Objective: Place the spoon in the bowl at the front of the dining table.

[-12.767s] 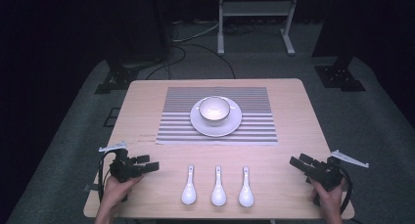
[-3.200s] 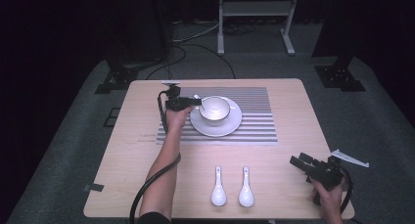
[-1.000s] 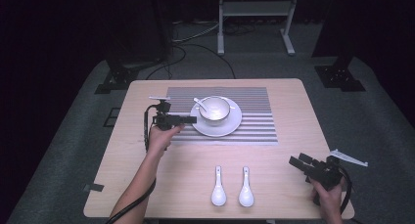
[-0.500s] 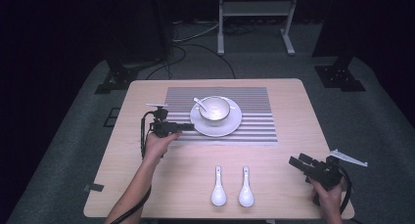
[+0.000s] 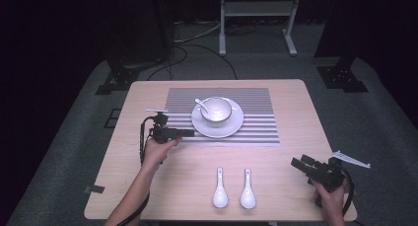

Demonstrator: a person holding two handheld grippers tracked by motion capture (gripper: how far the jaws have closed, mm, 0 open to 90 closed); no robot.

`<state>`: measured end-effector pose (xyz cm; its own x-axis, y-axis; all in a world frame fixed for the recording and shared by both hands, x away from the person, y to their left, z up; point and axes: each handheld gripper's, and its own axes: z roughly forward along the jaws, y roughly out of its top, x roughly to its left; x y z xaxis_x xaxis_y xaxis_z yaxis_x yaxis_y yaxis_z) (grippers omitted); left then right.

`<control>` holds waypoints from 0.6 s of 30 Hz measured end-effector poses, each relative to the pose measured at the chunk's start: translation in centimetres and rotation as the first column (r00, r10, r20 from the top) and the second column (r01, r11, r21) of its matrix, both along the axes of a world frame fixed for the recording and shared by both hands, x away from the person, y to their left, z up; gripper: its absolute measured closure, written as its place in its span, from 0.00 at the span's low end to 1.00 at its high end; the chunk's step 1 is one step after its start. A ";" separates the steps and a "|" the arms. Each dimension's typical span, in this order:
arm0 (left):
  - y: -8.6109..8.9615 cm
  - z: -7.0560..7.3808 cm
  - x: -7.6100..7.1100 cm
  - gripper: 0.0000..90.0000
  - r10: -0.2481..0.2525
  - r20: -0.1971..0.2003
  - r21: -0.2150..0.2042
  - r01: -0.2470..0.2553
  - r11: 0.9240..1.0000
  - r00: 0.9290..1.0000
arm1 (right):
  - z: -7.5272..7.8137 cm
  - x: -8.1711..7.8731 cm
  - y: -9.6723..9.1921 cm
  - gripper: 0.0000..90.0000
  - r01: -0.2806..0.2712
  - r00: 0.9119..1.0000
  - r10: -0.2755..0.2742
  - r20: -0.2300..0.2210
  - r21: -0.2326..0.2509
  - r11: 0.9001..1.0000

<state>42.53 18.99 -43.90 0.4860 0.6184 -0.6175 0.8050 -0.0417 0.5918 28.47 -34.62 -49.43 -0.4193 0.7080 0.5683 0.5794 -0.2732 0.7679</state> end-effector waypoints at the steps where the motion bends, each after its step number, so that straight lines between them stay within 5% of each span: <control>1: 0.1 -0.1 -0.1 0.22 -0.002 0.000 0.002 0.002 1.000 1.000 | 0.0 0.0 0.0 0.25 0.000 1.000 0.000 0.000 0.000 1.000; 18: 0.4 -0.7 -1.7 0.17 -0.012 0.006 0.000 0.012 1.000 1.000 | 0.0 0.0 0.0 0.25 0.000 1.000 0.000 -0.002 -0.001 1.000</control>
